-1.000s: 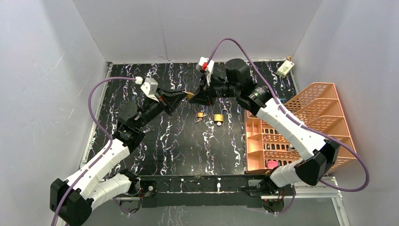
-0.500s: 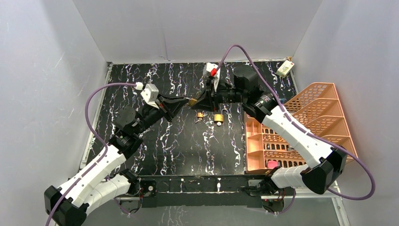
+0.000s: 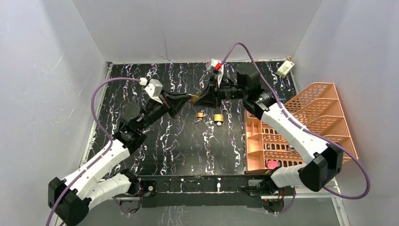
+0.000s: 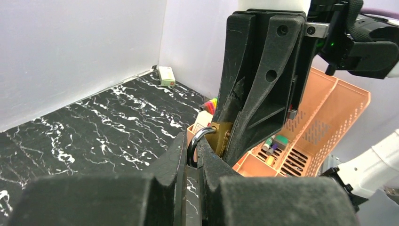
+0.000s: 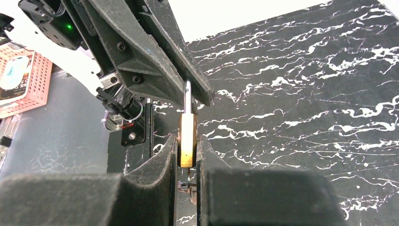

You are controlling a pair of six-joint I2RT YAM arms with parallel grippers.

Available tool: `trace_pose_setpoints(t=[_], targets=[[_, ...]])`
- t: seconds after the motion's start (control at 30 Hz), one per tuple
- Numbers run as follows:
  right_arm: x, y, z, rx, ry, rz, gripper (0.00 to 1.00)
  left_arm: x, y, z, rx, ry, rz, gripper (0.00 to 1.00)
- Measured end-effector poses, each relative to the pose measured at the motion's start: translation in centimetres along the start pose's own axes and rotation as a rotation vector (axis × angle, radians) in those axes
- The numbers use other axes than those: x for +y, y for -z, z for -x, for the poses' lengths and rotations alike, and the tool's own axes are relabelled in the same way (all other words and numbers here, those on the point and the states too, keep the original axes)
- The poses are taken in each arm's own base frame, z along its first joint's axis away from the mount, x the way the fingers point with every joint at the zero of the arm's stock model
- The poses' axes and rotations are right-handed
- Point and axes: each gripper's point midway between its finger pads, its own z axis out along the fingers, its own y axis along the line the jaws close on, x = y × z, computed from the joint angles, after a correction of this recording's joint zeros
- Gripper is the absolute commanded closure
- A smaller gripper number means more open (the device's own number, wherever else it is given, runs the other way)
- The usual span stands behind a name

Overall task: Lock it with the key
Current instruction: Lock the lock.

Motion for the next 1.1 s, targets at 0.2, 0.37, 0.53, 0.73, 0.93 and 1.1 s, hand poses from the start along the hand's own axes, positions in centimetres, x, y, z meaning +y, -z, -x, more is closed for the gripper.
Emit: trace_pose_setpoints(t=[0.2,0.37,0.53,0.73,0.93,1.1], targets=[[-0.8,-0.2,-0.7,0.003,-0.034,0.001,1.00,0.8,0.2,-0.5,0.009,0.005,0.043,1.00],[0.3,0.5,-0.4,-0.016,-0.013,0.061,1.00,-0.4,1.4,0.4,0.003,-0.041,0.041,1.00],[1.2,1.2,0.7,-0.047,0.007,0.106,1.00,-1.5,0.8,1.0,0.016,-0.067,-0.005,1.00],[-1.4,1.0,-0.2,-0.045,-0.051,0.025,1.00,0.4,-1.8,-0.8,0.033,-0.022,0.033,1.00],[-1.4,0.9,-1.0,-0.021,-0.049,-0.011,1.00,0.6,-0.9,-1.0,0.052,-0.057,0.085,1.00],[1.1,0.9,-0.9,-0.029,0.004,0.025,1.00,-1.0,1.0,0.2,0.051,-0.114,0.072,1.00]])
